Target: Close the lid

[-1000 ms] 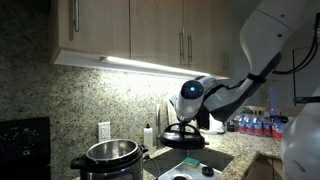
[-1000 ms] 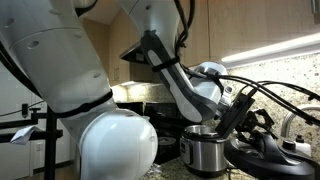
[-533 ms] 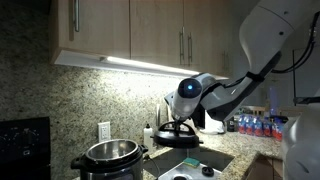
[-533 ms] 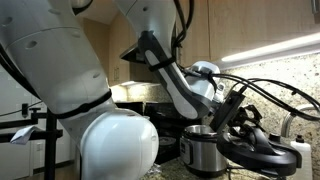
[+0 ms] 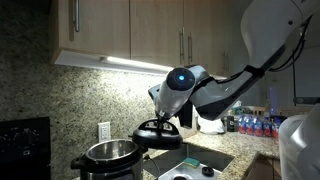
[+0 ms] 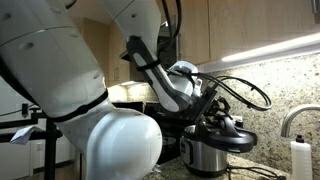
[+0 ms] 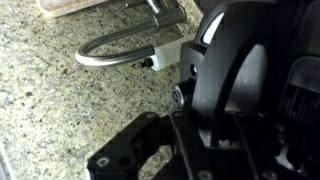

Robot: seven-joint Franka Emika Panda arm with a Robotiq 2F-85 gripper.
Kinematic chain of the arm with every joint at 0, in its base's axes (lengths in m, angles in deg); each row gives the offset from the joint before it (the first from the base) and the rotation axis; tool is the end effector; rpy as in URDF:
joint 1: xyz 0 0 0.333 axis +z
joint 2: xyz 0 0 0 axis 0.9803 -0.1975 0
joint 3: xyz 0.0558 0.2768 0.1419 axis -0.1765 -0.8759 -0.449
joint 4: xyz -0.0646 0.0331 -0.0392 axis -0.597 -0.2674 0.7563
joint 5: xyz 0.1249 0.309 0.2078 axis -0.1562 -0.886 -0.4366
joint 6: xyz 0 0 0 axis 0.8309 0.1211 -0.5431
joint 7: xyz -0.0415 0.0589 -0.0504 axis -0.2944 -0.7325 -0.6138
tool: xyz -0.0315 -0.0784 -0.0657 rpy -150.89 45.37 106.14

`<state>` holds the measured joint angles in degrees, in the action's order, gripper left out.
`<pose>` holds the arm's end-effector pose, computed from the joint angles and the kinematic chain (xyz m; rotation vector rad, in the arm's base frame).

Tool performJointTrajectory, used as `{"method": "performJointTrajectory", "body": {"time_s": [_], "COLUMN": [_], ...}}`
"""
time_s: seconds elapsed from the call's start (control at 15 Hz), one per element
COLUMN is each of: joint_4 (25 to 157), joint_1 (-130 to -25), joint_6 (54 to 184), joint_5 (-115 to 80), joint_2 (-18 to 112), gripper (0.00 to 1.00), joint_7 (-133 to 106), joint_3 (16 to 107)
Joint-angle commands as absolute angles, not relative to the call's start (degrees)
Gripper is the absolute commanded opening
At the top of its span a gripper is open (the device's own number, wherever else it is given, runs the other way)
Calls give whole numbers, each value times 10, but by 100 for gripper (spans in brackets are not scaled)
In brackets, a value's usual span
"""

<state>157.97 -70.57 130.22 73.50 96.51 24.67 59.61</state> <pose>0.3615 0.0531 0.3999 2.0383 0.7292 0.8015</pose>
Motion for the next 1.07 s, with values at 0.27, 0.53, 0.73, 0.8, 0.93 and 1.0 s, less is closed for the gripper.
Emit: {"method": "performJointTrajectory", "body": {"time_s": [0.27, 0.53, 0.73, 0.8, 0.93, 1.0], "joint_4": [1575, 1540, 1507, 1494, 1475, 1466], "joint_1": [-648, -638, -632, -631, -628, -627], "joint_6": [1270, 1243, 1213, 1206, 1204, 1203], "joint_5": [654, 699, 735, 750, 787, 811], "joint_2": [956, 911, 872, 853, 821, 806], "gripper": [2, 2, 2, 2, 2, 2], "joint_7": [235, 270, 290, 301, 331, 352], "joint_3": [516, 472, 451, 448, 447, 447]}}
